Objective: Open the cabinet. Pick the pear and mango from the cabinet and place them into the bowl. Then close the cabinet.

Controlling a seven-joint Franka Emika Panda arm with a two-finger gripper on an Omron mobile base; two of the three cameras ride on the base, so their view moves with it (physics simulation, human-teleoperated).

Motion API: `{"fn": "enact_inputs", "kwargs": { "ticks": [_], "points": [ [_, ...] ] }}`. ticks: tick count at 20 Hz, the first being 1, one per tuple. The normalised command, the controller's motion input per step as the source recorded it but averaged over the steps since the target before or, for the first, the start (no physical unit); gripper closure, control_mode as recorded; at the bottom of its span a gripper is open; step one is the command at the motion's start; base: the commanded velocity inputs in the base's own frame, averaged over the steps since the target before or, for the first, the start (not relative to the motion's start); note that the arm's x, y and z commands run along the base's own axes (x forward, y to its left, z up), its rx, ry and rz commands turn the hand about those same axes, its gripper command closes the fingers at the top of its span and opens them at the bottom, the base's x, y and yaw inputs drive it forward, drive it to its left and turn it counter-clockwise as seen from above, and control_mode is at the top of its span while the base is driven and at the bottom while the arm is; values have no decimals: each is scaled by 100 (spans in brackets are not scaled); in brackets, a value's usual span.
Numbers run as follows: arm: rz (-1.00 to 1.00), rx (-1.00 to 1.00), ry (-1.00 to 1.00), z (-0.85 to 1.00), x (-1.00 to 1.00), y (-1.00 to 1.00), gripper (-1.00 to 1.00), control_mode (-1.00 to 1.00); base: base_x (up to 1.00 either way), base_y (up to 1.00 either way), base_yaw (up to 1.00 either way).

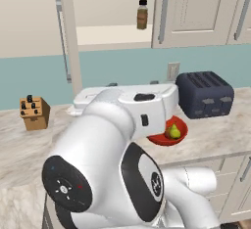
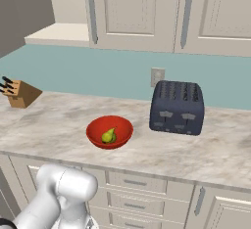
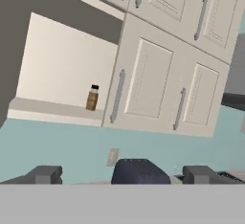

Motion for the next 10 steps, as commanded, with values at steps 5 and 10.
{"fn": "enact_inputs", "kwargs": {
  "ticks": [5, 10],
  "points": [
    [-12, -2, -5, -21, 0, 24, -100, -100, 0, 0, 0],
    [-12, -2, -6, -9, 0, 29, -100, -100, 0, 0, 0]
  ]
}}
